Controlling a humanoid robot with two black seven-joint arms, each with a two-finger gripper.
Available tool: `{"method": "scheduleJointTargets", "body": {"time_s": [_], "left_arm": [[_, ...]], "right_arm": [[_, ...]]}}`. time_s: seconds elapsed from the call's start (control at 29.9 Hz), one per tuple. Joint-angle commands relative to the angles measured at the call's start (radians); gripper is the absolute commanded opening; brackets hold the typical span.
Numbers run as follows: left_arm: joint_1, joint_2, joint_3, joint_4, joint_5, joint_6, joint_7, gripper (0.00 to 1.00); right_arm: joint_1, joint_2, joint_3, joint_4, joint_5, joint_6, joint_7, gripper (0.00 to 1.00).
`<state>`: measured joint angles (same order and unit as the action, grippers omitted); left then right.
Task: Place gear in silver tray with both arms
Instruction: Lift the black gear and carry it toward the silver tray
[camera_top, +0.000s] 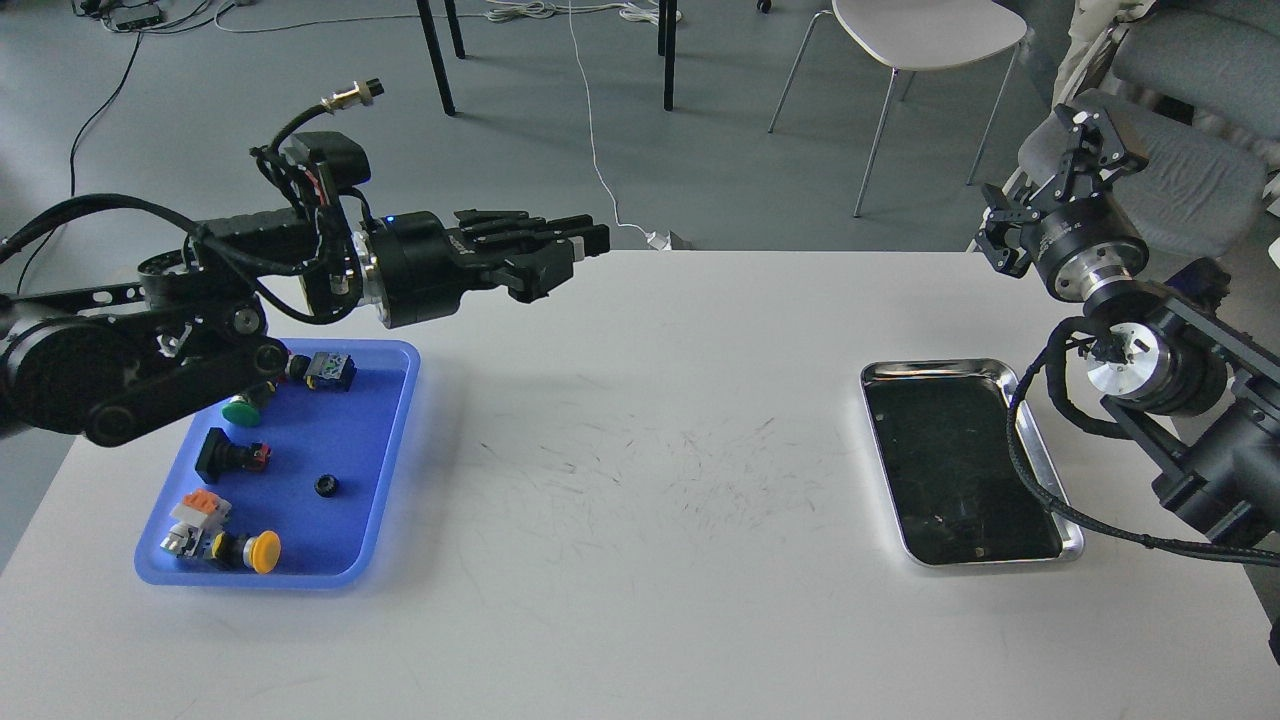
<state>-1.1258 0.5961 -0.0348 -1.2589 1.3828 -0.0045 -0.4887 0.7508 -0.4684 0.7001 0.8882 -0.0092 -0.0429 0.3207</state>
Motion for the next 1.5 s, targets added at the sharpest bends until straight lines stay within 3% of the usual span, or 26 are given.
{"method": "scheduleJointTargets", "body": {"time_s": [0.0, 0.27, 0.84, 1.47], "left_arm": [[0.007, -0.103, 0.024, 0.019, 0.039, 0.0, 0.0, 0.08], [0.04, -0.292, 0.138, 0.165, 0.059, 0.001, 0.0, 0.08], [0.116, -0.578, 0.167, 0.377, 0.073, -0.002, 0.0, 0.09], [0.129, -0.596, 0.207, 0.572, 0.067, -0.006, 0.0, 0.09]], "right_arm": [[0.025, -0.002, 0.001, -0.003, 0.0, -0.003, -0.002, 0.99], [0.061, -0.01, 0.01, -0.012, 0.002, -0.025, -0.003, 0.99], [0.068, -0.032, 0.01, -0.011, 0.002, -0.023, -0.003, 0.99], [0.062, -0.033, 0.007, -0.011, 0.002, -0.02, -0.003, 0.99]]}}
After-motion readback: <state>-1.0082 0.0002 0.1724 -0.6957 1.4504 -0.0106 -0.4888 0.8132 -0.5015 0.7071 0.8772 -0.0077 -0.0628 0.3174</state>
